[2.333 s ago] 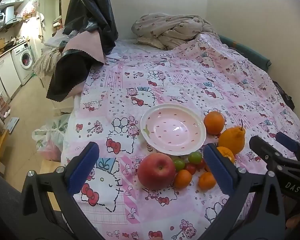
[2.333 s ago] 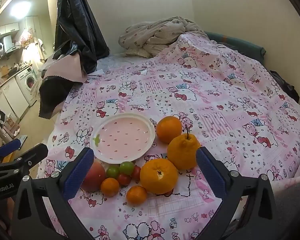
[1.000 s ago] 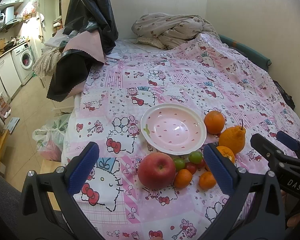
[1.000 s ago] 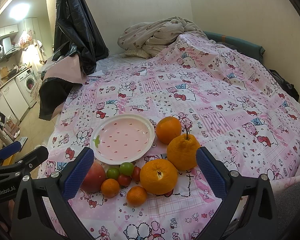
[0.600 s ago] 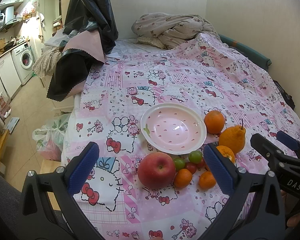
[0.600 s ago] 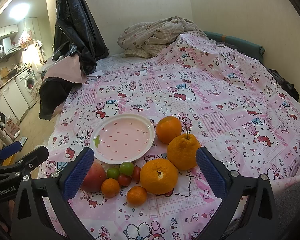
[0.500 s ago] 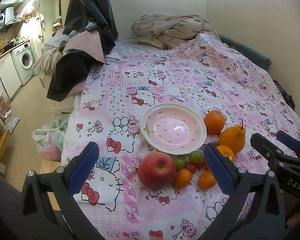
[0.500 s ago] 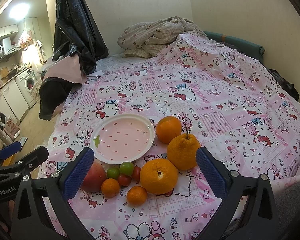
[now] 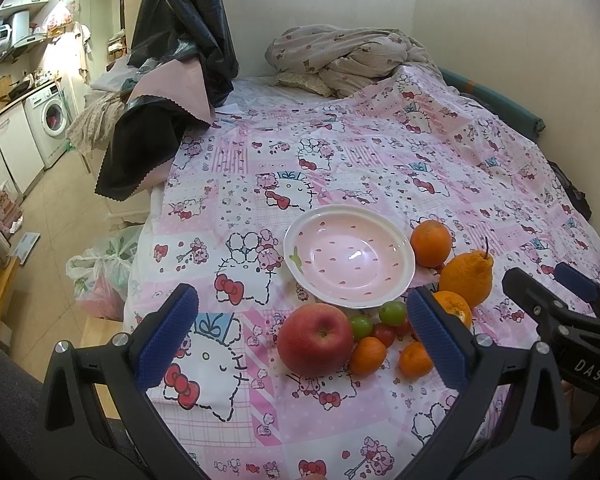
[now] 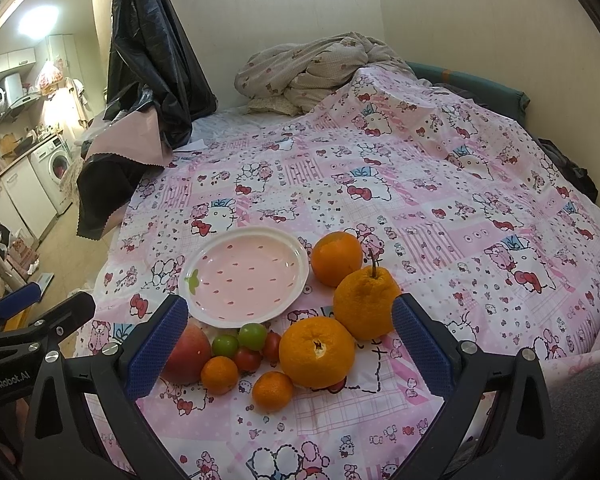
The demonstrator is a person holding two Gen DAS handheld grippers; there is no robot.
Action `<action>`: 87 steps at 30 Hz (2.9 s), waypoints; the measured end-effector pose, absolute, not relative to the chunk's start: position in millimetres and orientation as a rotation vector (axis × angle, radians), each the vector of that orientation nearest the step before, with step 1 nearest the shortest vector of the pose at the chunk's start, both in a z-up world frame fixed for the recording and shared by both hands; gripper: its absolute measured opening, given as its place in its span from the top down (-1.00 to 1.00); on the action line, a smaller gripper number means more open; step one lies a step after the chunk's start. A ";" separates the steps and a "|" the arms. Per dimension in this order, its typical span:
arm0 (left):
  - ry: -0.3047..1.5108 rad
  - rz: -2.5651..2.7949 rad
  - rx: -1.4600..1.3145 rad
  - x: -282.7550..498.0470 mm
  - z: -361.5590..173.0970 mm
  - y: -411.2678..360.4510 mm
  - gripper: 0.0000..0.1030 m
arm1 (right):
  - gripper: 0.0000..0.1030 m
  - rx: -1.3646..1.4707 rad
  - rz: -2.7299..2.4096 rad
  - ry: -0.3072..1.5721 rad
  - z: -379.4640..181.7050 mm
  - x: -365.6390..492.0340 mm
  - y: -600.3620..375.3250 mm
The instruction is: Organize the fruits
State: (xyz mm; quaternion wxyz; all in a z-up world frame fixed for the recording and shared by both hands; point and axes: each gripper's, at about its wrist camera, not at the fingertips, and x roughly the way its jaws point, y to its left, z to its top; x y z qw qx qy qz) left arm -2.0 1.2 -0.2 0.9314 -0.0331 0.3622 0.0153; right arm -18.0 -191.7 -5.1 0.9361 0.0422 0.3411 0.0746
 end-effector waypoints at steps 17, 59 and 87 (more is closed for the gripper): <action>0.745 0.023 -0.060 -2.1 0.9 0.1 -0.99 | -1.00 0.090 0.152 0.708 -7.1 -16.3 -191.6; 1.464 -0.029 -0.090 117.4 -122.4 -2.1 -0.83 | -1.00 0.510 0.130 1.372 -96.8 98.3 -266.6; 1.478 0.003 -0.257 84.4 -132.1 26.4 -0.61 | -0.89 0.209 0.181 1.520 -138.4 105.7 -203.8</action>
